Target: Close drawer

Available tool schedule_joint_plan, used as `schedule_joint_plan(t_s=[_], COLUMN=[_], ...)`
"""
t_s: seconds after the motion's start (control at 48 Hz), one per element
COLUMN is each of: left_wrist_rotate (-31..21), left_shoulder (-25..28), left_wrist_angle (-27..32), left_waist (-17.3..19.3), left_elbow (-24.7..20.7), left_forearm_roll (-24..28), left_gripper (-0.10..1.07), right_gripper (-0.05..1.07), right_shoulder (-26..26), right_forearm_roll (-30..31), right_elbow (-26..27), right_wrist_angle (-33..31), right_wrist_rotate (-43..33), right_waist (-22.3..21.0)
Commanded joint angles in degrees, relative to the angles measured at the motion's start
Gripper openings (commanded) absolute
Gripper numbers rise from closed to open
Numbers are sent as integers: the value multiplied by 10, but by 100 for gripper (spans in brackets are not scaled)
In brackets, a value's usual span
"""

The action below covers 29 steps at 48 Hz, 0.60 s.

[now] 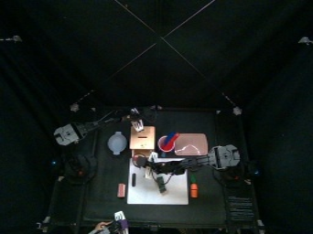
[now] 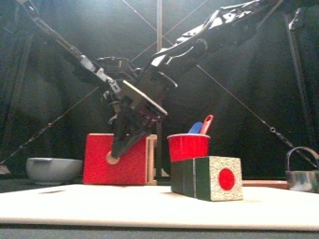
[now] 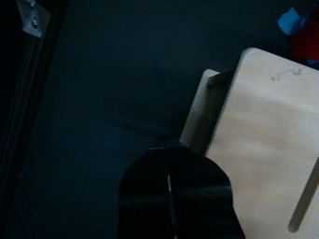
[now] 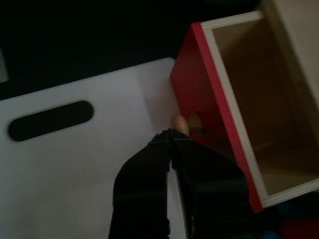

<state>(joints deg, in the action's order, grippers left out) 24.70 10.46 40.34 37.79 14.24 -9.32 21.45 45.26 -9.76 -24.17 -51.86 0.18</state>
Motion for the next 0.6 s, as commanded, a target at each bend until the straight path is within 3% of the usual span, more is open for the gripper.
schedule_joint_plan(t_s=[0.0, 0.583], left_wrist_rotate=[0, -1], left_shoulder=[-7, -7], left_wrist_angle=[-4, -8], left_waist=[1, 0], left_elbow=[-11, -11], left_forearm_roll=[0, -2], left_gripper=[6, 6], right_gripper=[22, 22], right_shoulder=[-14, -7], right_forearm_roll=[12, 42], right_elbow=[16, 19], right_wrist_angle=[0, -3], right_wrist_rotate=[1, 2], right_waist=[-18, -43])
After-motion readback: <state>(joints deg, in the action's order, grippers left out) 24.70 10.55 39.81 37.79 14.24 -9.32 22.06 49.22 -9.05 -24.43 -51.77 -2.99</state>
